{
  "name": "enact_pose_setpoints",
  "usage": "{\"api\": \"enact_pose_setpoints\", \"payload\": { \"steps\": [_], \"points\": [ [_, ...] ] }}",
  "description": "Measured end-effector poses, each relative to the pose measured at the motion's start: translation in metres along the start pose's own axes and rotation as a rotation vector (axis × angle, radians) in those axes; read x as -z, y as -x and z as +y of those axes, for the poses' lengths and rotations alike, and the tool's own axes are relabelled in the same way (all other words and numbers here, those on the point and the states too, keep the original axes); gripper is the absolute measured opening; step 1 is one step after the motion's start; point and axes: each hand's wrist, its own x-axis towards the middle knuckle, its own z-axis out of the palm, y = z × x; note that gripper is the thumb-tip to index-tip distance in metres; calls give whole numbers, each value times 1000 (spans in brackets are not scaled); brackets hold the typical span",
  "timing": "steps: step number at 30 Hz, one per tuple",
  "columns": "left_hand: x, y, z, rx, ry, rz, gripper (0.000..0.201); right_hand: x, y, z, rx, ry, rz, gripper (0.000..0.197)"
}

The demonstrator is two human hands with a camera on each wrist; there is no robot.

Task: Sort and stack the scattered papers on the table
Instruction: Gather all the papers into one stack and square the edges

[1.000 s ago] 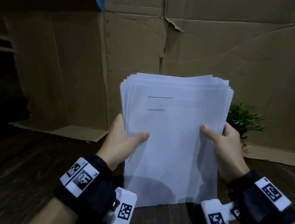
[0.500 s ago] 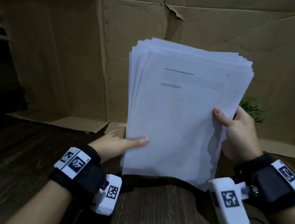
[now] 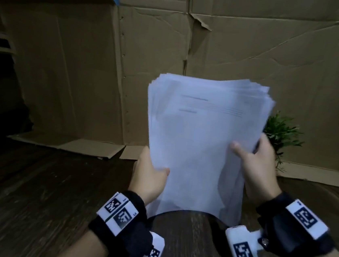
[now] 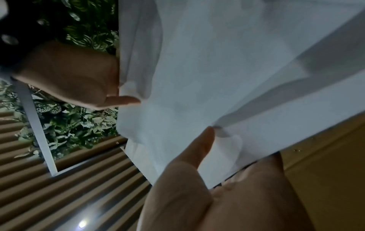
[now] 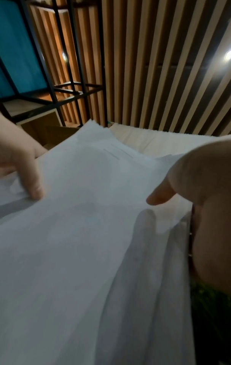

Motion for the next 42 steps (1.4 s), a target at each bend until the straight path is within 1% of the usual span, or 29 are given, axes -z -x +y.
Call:
{"api": "enact_pose_setpoints", "payload": {
  "steps": [1, 3, 5, 7, 9, 11, 13, 16, 19, 25, 27, 28, 30, 31, 32, 34, 37, 39, 40, 42],
  "points": [
    [3, -1, 2, -24, 8, 2, 44, -2, 2, 6, -50, 9, -20, 32],
    [6, 0, 9, -38, 67, -12, 44, -7, 8, 15, -75, 51, -29, 29],
    [4, 5, 15, -54, 82, -3, 45, -12, 14, 17, -51, 73, 15, 28],
    [0, 9, 20, -88, 66, 54, 46, -14, 16, 12, -33, 53, 29, 33],
    [2, 7, 27, -129, 55, 100, 50, -13, 13, 4, 7, 61, 28, 36],
    [9, 3, 36, -151, 47, 112, 52, -9, 8, -5, 56, 89, -11, 37],
    [15, -3, 41, -141, 86, 90, 49, -5, 3, -8, 27, 92, -64, 38],
    [22, -9, 37, -78, 154, 76, 48, -3, 4, -5, -76, 55, -90, 33],
    [21, -11, 34, -52, 190, 70, 46, -8, 9, -2, -40, 71, -97, 30],
    [17, -9, 39, -104, 181, 98, 54, -16, 14, -2, 27, 53, -8, 34],
    [22, -12, 46, -139, 185, 96, 53, -13, 10, -10, 63, 49, -16, 33],
    [24, -14, 47, -151, 197, 89, 49, -10, 8, -13, 69, 53, -23, 33],
    [27, -14, 49, -121, 241, 56, 41, -6, 5, -12, 32, 76, -37, 34],
    [27, -13, 47, -87, 262, 41, 41, -5, 6, -9, -10, 85, -37, 34],
    [27, -13, 45, -62, 277, 37, 43, -5, 7, -6, -51, 88, -32, 33],
    [27, -12, 40, -47, 270, 41, 46, -6, 11, -1, -84, 75, -27, 31],
    [26, -13, 37, -34, 268, 45, 49, -11, 15, 2, -63, 49, -35, 27],
    [27, -15, 35, -31, 290, 42, 51, -12, 15, 3, -44, 54, -32, 29],
    [29, -15, 33, -26, 301, 26, 56, -12, 14, 4, -39, 58, -31, 30],
    [34, -16, 33, -2, 310, -48, 68, -12, 14, 4, -35, 54, -27, 32]
  ]
}}
